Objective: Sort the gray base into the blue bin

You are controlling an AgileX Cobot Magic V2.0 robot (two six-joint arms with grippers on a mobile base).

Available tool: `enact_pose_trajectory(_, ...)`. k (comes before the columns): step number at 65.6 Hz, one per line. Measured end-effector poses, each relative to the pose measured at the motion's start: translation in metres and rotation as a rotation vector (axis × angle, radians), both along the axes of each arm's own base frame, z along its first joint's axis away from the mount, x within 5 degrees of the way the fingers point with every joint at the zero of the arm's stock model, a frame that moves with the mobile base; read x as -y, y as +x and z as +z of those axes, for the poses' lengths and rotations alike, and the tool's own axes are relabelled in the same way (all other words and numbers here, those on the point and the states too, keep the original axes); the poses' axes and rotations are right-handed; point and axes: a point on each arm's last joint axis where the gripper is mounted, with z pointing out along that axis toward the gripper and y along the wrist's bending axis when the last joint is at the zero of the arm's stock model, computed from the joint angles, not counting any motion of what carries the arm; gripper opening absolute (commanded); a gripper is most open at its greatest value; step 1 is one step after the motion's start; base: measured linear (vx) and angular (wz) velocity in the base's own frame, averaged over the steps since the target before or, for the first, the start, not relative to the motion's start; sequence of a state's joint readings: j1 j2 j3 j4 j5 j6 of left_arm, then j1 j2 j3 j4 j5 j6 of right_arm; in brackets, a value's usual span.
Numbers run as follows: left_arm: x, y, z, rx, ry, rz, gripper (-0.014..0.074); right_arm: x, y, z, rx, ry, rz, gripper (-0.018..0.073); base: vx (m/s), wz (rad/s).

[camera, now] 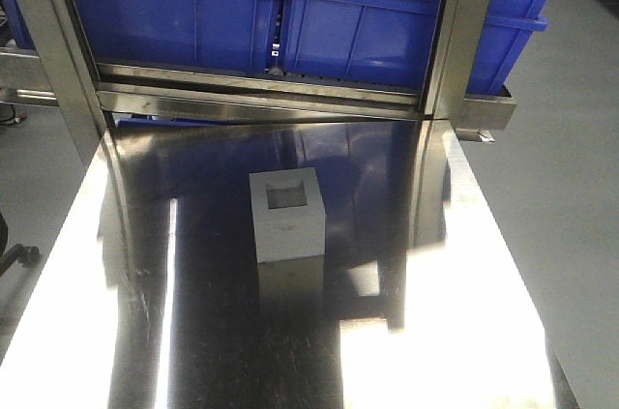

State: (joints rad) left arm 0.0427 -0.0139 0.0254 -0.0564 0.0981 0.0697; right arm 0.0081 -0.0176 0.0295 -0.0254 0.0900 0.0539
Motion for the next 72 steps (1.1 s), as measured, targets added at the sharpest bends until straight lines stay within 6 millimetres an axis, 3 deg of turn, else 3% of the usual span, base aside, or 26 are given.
enact_pose_trajectory(37, 0.000, 0.000, 0.000, 0.001, 0.000, 0.000, -0.0006, 0.000, 0.000, 0.000, 0.000, 0.000, 0.000, -0.0004, 0.00, 0.00)
enact_pose_trajectory(49, 0.000, 0.000, 0.008, 0.080, -0.057, 0.002, -0.0006, 0.000, 0.000, 0.000, 0.000, 0.000, 0.000, -0.0004, 0.00, 0.00)
enact_pose_trajectory(55, 0.000, -0.003, 0.025, 0.103, -0.092, -0.004, -0.0006, 0.000, 0.000, 0.000, 0.000, 0.000, 0.000, -0.0004, 0.00, -0.01)
enact_pose_trajectory(60, 0.001, -0.007, 0.052, 0.116, -0.080, -0.010, -0.0006, 0.000, 0.000, 0.000, 0.000, 0.000, 0.000, -0.0004, 0.00, -0.01)
enact_pose_trajectory(72, 0.001, 0.006, 0.107, -0.017, 0.025, -0.011, -0.0006, 0.000, 0.000, 0.000, 0.000, 0.000, 0.000, -0.0004, 0.00, 0.00)
